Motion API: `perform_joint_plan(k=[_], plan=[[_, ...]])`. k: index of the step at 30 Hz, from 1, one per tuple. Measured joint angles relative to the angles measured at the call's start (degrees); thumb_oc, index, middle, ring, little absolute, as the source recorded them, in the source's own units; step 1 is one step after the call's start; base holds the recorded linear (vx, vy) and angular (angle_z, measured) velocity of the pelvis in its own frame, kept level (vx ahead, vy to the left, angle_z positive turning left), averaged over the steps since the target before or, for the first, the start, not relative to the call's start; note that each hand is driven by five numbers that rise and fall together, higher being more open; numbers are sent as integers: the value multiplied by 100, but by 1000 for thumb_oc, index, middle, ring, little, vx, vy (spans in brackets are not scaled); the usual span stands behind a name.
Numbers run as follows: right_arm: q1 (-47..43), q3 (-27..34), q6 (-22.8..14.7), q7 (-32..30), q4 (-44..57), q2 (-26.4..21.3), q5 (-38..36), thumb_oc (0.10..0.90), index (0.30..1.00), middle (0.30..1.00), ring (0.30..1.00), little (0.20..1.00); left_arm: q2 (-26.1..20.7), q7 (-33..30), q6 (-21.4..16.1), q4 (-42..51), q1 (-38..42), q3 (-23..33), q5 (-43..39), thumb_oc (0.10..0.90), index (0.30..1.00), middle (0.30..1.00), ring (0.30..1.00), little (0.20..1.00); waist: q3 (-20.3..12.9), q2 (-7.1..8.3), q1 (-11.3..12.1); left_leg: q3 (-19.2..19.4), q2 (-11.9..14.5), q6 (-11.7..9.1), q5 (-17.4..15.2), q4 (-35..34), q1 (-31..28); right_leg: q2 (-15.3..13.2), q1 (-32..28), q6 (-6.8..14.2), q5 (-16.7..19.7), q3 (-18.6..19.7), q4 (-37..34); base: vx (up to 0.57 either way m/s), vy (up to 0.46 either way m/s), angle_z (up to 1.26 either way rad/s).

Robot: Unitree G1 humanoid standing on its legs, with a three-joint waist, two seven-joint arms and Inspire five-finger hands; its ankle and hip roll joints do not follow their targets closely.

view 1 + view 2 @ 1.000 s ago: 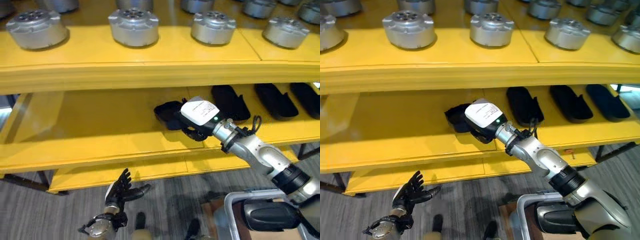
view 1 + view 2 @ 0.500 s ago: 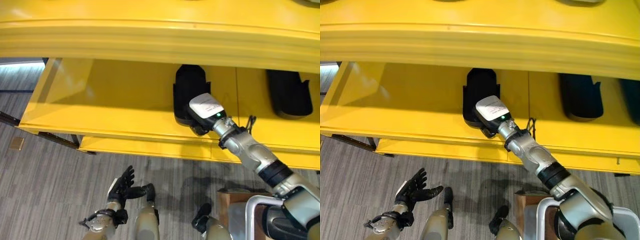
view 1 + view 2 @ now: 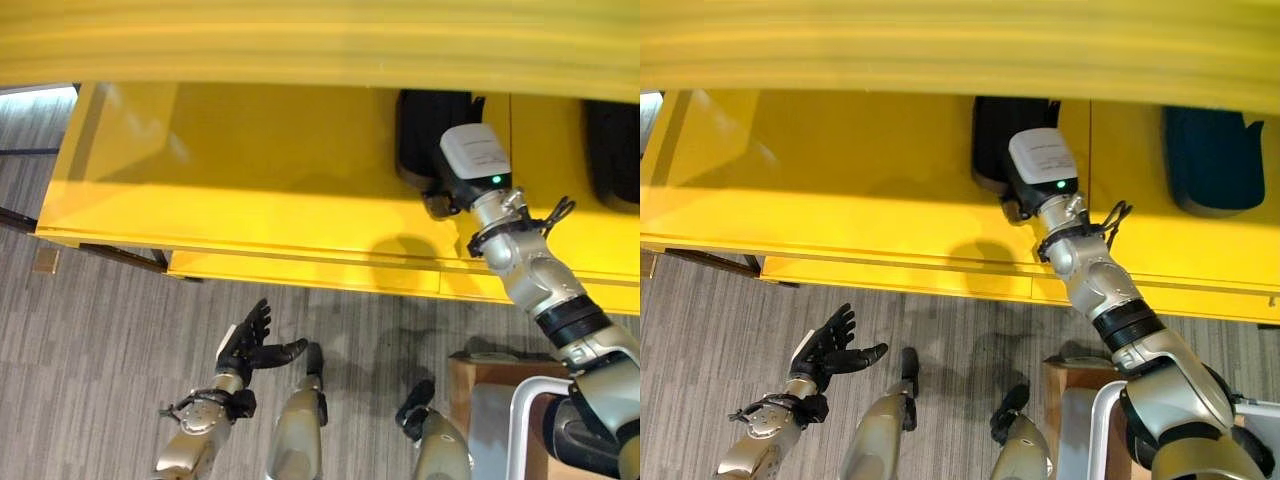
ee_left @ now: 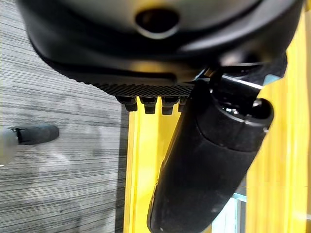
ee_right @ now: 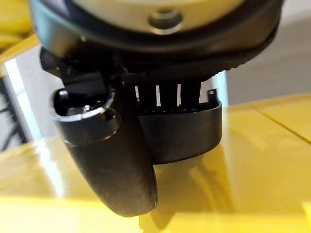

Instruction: Move parts from the plastic box to the shelf.

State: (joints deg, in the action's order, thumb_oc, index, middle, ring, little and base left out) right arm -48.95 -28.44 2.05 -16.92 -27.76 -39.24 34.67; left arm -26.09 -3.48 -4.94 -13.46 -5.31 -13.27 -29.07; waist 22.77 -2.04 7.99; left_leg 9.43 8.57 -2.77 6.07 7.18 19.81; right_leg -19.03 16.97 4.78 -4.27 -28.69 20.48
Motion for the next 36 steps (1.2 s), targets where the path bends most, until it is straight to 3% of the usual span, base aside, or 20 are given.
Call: perform_joint_plan(k=[5,13,21,36], plan=[[-101,1,80,-18,-26,-106,-115,400,300,300,300,300,-1,0,-21,20,17,0,0,900,1000,1000,1000,1000,53,-4,-30,23,11,12,-33,133,61,-24,82,-18,-14,75,110,-18,14,-3],[-224,-56,76,-3,-24,-197,-114,400,300,300,300,300,1,-2,-23,39,41,0,-2,900,1000,1000,1000,1000,222,-11,-176,60,48,66,-323,933,458,-207,452,-65,-156,300,663,-3,6,-4],[-340,-457,22,209,62,-385,-2,400,300,300,300,300,4,0,-27,53,15,0,-2,900,1000,1000,1000,1000,222,-10,-180,72,69,62,-349,992,497,-198,468,-98,-147,306,655,-22,-1,-1],[-354,-505,-59,441,261,-405,112,400,300,300,300,300,2,-3,-41,62,9,5,-5,900,1000,1000,1000,1000,227,6,-172,38,135,21,-402,1090,499,-151,440,-81,-186,301,722,14,-6,-1]])
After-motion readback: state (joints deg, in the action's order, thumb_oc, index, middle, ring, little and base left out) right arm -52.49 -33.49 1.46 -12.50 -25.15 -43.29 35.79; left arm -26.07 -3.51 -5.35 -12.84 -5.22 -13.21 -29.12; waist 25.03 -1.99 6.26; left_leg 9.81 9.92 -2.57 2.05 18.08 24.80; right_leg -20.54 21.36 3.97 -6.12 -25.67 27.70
